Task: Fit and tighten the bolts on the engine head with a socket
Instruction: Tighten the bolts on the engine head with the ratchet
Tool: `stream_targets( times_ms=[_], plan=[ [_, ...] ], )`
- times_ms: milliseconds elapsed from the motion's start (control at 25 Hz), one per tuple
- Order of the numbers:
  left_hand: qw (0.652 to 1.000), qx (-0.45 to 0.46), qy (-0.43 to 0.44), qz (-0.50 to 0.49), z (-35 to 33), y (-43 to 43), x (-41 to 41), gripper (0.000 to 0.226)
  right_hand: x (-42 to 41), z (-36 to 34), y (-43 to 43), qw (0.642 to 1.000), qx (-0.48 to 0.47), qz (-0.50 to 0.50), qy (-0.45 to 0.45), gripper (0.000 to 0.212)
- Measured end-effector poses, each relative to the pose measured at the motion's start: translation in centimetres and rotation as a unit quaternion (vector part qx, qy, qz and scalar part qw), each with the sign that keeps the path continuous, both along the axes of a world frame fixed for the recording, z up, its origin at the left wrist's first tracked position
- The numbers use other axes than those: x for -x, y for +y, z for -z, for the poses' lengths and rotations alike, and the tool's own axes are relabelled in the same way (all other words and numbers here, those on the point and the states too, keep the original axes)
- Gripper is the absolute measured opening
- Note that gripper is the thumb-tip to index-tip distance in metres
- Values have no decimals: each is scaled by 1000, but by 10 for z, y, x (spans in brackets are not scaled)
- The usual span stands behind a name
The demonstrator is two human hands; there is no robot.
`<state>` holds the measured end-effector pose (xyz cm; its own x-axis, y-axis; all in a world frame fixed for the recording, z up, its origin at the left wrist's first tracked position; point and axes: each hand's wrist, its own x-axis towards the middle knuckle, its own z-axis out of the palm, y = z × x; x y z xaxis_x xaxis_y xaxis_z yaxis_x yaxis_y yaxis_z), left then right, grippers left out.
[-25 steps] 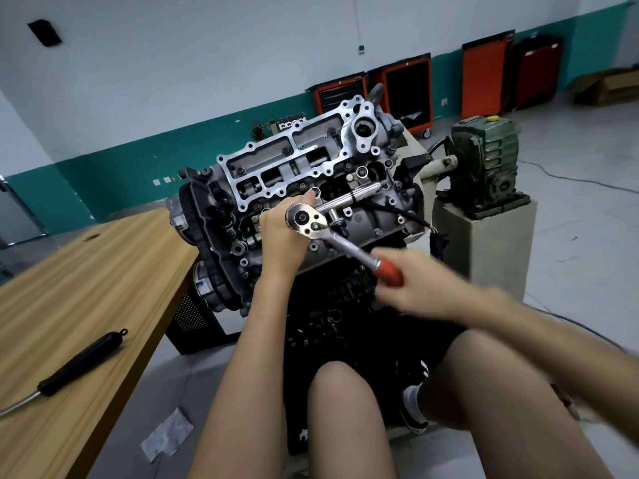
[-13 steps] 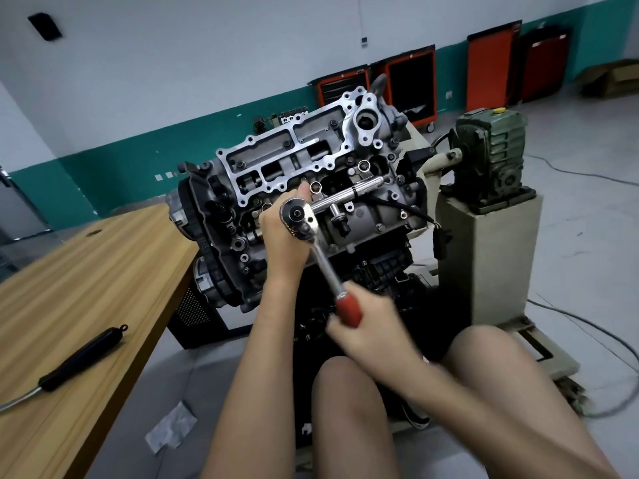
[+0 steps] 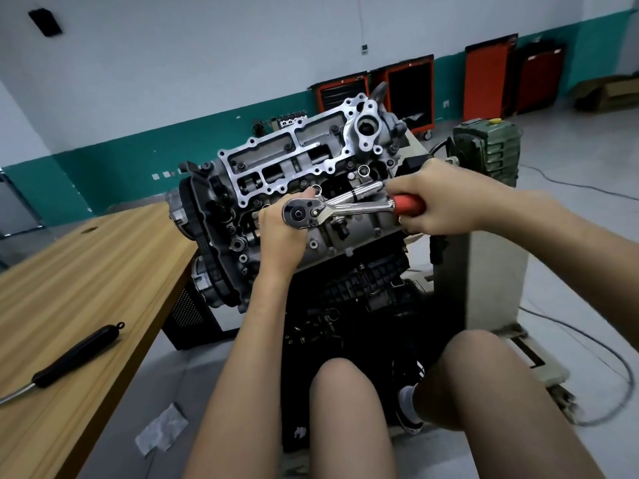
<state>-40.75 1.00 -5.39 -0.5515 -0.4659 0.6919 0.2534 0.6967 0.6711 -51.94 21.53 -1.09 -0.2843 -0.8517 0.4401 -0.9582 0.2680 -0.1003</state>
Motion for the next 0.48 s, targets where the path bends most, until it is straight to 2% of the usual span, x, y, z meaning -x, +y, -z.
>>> stream_targets(
  times_ms=[80,160,200,280,360,400,440,480],
  plan=[
    [1000,-19,15,-4,4,1,1,54,-13,21,-2,998,31,18,-46,35],
    [999,-33,36,3,7,4,4,50,-47,67,-7,979,111,16,-169,39],
    [999,-34,40,-2,8,4,7,49,-68,91,-16,959,168,11,-230,40],
    [999,-26,41,-19,9,4,9,51,-113,124,-43,895,270,1,-355,40],
    [998,-36,43,-6,10,0,10,52,-155,139,-76,825,316,-12,-469,34],
    [998,-43,45,3,11,-2,9,52,-168,140,-85,802,324,-25,-502,31],
    [998,-42,45,4,11,-3,9,52,-170,139,-85,798,320,-27,-510,31],
    [999,-32,43,2,10,-4,7,52,-162,135,-76,816,302,-23,-492,33]
  ],
)
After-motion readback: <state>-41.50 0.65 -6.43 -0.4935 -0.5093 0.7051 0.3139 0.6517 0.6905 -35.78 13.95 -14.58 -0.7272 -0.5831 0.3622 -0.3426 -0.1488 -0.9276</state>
